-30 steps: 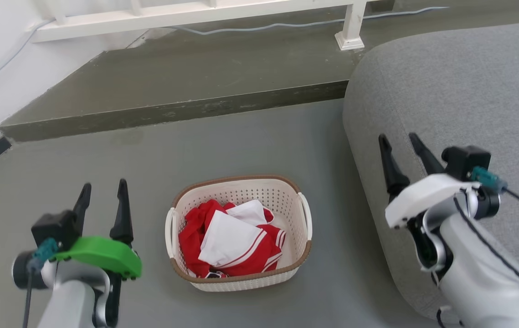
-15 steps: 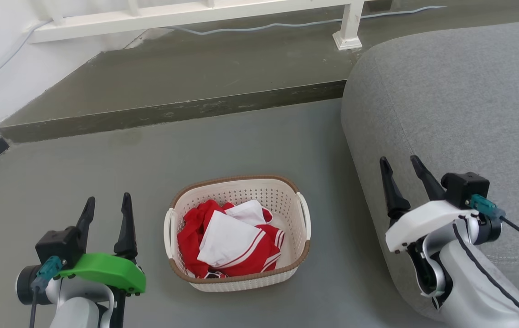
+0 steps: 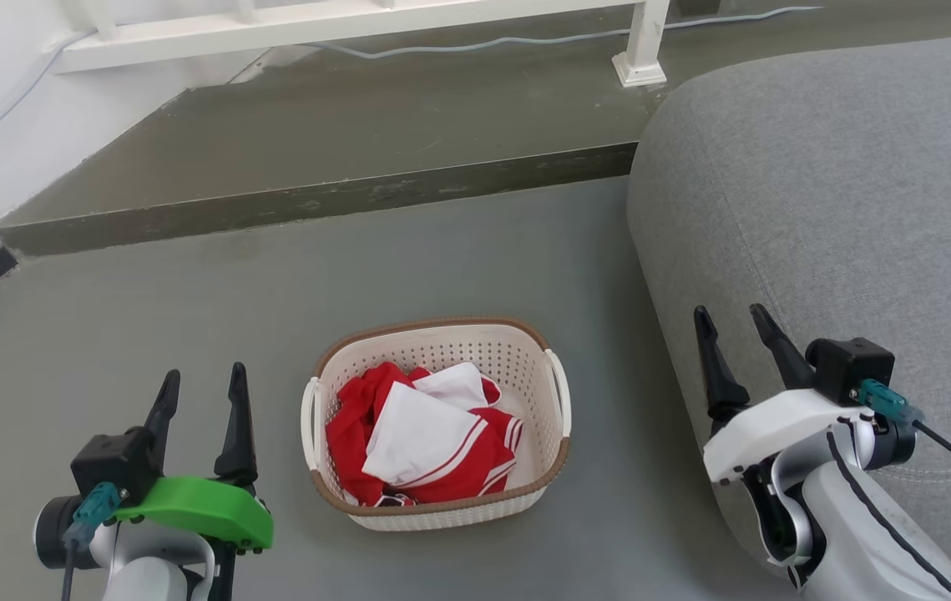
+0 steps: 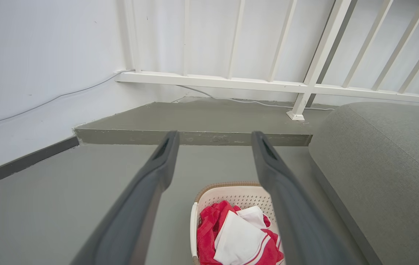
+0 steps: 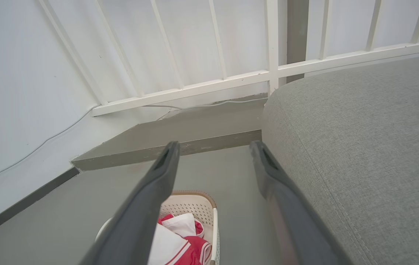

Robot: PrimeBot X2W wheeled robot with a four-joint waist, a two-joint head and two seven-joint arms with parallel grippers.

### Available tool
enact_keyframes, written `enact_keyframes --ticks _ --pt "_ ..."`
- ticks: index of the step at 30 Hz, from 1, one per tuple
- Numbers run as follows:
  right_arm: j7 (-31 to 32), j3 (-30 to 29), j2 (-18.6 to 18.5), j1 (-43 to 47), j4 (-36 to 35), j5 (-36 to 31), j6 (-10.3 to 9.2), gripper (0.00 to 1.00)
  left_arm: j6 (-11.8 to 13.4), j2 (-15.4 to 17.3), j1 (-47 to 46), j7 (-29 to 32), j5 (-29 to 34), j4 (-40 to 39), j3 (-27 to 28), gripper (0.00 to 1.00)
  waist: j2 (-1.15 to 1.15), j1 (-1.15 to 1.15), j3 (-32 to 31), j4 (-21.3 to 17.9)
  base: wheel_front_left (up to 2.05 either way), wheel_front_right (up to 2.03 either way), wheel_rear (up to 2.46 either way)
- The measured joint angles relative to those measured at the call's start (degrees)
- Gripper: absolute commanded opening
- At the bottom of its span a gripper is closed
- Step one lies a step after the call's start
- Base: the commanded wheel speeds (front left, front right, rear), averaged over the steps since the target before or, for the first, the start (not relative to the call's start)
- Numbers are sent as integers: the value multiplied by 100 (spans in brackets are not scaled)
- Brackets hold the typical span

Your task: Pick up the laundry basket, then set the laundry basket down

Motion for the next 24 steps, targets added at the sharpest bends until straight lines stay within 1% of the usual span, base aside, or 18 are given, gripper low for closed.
enact_keyframes --ticks 19,24 --pt "0 -145 96 138 -99 -188 7 100 -33 -55 20 0 75 -99 77 100 0 0 36 4 0 0 0" --pt "0 -174 111 141 -101 -236 23 100 -99 -70 34 0 74 -108 104 100 0 0 39 1 0 0 0"
